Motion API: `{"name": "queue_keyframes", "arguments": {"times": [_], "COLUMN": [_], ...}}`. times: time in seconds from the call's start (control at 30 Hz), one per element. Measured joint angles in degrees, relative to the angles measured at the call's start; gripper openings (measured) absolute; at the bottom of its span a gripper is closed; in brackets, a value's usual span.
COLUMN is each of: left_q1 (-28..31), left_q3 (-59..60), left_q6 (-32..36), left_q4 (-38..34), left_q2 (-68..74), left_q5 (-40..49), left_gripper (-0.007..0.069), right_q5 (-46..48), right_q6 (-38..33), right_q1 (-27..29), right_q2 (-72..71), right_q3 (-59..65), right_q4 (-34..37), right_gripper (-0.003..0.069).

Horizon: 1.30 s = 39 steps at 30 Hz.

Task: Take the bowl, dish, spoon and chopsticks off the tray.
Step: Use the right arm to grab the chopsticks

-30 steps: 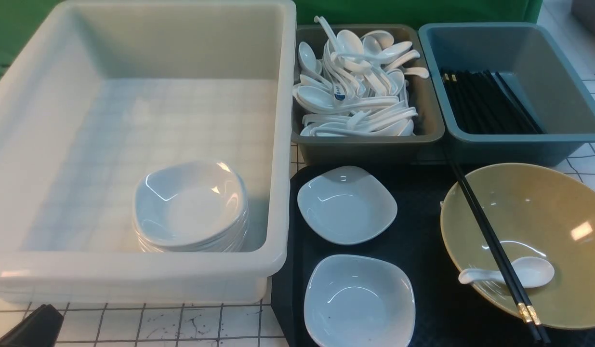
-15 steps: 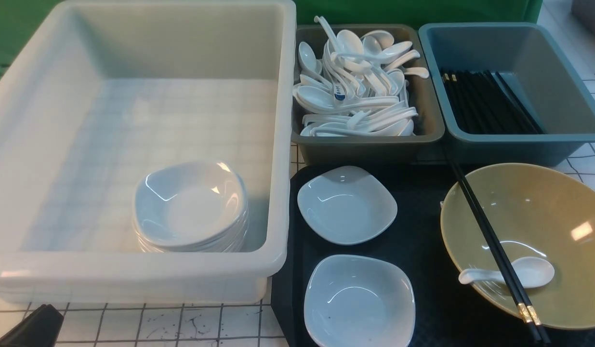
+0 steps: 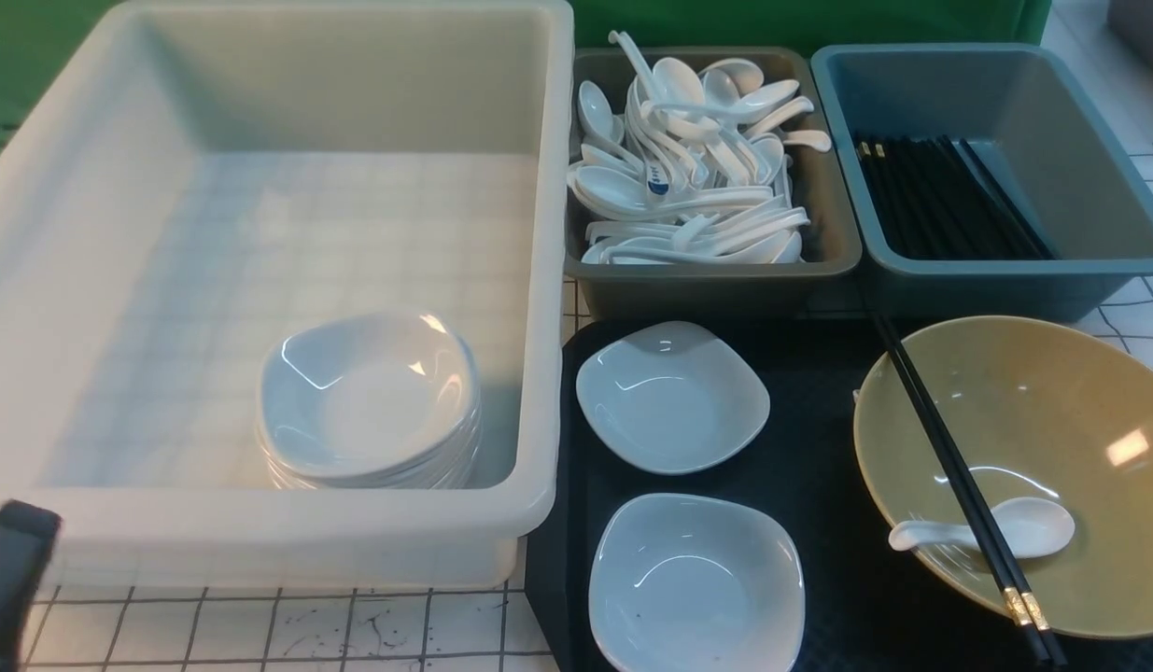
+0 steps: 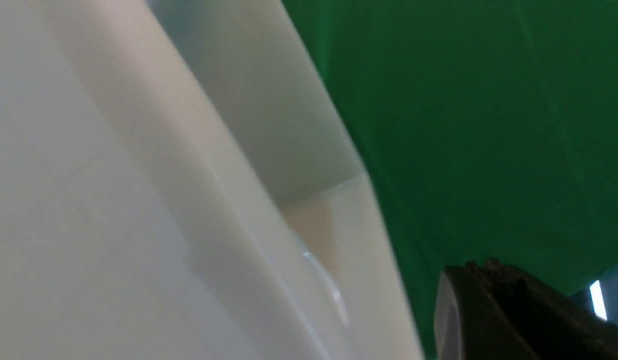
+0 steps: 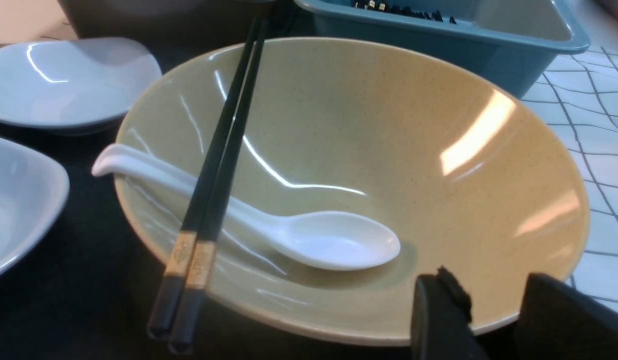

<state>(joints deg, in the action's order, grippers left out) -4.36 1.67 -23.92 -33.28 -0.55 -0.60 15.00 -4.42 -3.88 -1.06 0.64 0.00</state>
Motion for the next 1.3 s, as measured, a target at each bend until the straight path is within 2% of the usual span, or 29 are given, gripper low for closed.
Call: {"name": "queue_keyframes", "arguments": {"times": [0.07,0.17,0.3,0.47,0.5,0.63,0.8,0.87,0.9,1.03,1.2,1.27,1.3], "left_q1": [0.0,-0.12,-1.07,-2.75,-2.74,-2.88,-2.9,-2.9,-2.9,-4.41,-14.58,-21.24,-21.83], "left_q3": [0.0,0.0,-1.57,-15.02,-15.67,-28.84,-36.38,-37.71,-38.55,-42.26,-47.71,-50.4,-50.63], "left_q6": [-0.25,-1.84,-0.69,7.78,8.12,15.28,25.29,29.37,31.66,36.1,37.71,37.27,37.13], "left_q4": [-2.22,-10.94,-12.99,-8.94,-8.72,-5.22,-4.77,-4.77,-4.77,-6.02,-4.6,-1.27,-0.88], "left_q2": [0.0,0.0,0.0,5.68,6.15,18.15,27.46,30.33,32.42,39.58,49.12,52.91,53.22], "left_q5": [-1.65,-3.44,0.6,17.6,18.49,39.11,50.09,51.06,51.17,50.98,50.53,49.6,49.5], "left_gripper": [-0.0001,-0.0001,-0.0001,-0.0001,-0.0001,-0.0001,-0.0001,-0.0001,-0.0001,-0.0001,-0.0001,-0.0001,-0.0001], "right_q5": [0.0,0.0,0.0,-1.74,-2.07,-11.07,-17.07,-13.84,-9.03,7.58,30.4,36.98,37.68], "right_q6": [0.0,0.0,0.0,0.41,0.61,14.15,23.06,26.52,27.14,20.57,12.02,9.04,8.53], "right_q1": [0.0,0.0,0.0,0.0,0.0,0.0,0.0,-0.16,-0.77,-5.49,-13.13,-15.14,-15.37], "right_q2": [0.0,0.0,0.0,0.0,0.0,0.0,0.0,0.0,0.49,8.09,27.63,36.82,38.39], "right_q3": [0.0,0.0,0.0,0.09,0.16,0.92,0.92,0.59,-0.91,-12.84,-31.23,-38.58,-39.81], "right_q4": [0.0,0.0,0.0,0.71,0.71,7.86,9.63,9.92,9.99,10.04,9.63,9.48,9.4], "right_gripper": [0.0242,0.0242,0.0242,0.0242,0.0242,0.0242,0.0242,0.0236,0.0225,0.0139,0.007,0.0067,0.0067]}}
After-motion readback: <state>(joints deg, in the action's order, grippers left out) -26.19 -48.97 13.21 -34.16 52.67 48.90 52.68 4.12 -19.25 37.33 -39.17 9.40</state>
